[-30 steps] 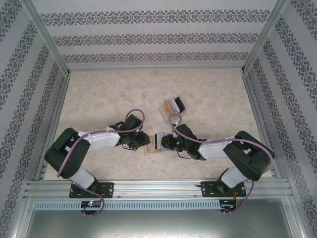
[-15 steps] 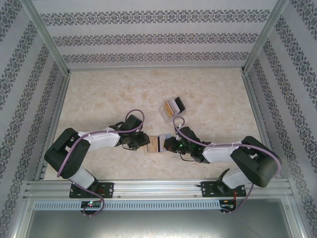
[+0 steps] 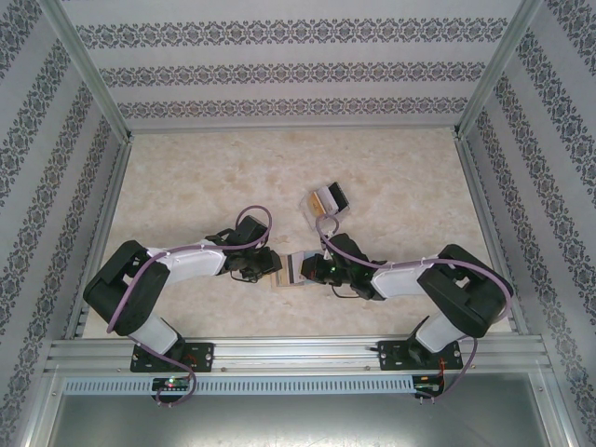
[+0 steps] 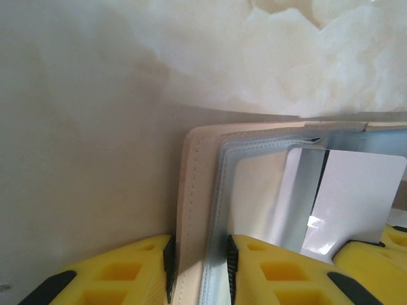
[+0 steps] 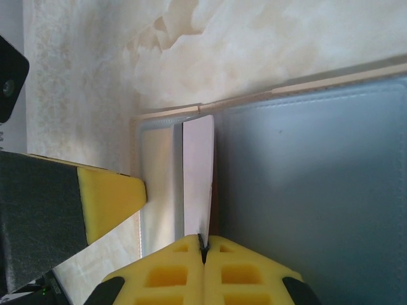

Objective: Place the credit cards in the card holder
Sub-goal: Insert the credit card into the card slot.

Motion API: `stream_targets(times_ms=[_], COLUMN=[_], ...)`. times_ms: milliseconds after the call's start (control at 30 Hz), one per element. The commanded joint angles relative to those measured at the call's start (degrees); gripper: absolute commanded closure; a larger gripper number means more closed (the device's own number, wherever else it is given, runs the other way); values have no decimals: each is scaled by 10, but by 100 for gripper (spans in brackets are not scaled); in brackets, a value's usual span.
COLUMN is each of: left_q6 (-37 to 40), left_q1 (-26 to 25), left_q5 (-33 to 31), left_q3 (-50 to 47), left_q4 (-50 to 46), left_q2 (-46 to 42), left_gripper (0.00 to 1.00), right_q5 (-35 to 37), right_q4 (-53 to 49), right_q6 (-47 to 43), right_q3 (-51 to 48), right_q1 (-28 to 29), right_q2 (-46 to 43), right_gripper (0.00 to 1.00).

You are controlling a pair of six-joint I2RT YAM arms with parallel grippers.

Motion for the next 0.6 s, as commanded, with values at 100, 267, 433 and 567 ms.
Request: stream_targets(times_ms=[100,267,433,567], left_q6=[-4,-3,-1,-1], left_q1=[-17,-16,-17,-16], left_q5=[-7,-14,-17,-15], left_q3=[-7,-7,-7,-5], left_q4=[24,14,8,10], left_q2=[11,8,6,10], left_gripper=[70,71,72,72], right_q5=[-14,13,39,38], right_q4=[-58,-112,-188,-199], right_q6=[-12,-31,-60,-72], right_q3=[25,29,41,42], right_q1=[15,13,12,7], right_q2=[31,2,-33,-41], right_gripper=[91,81,71,71])
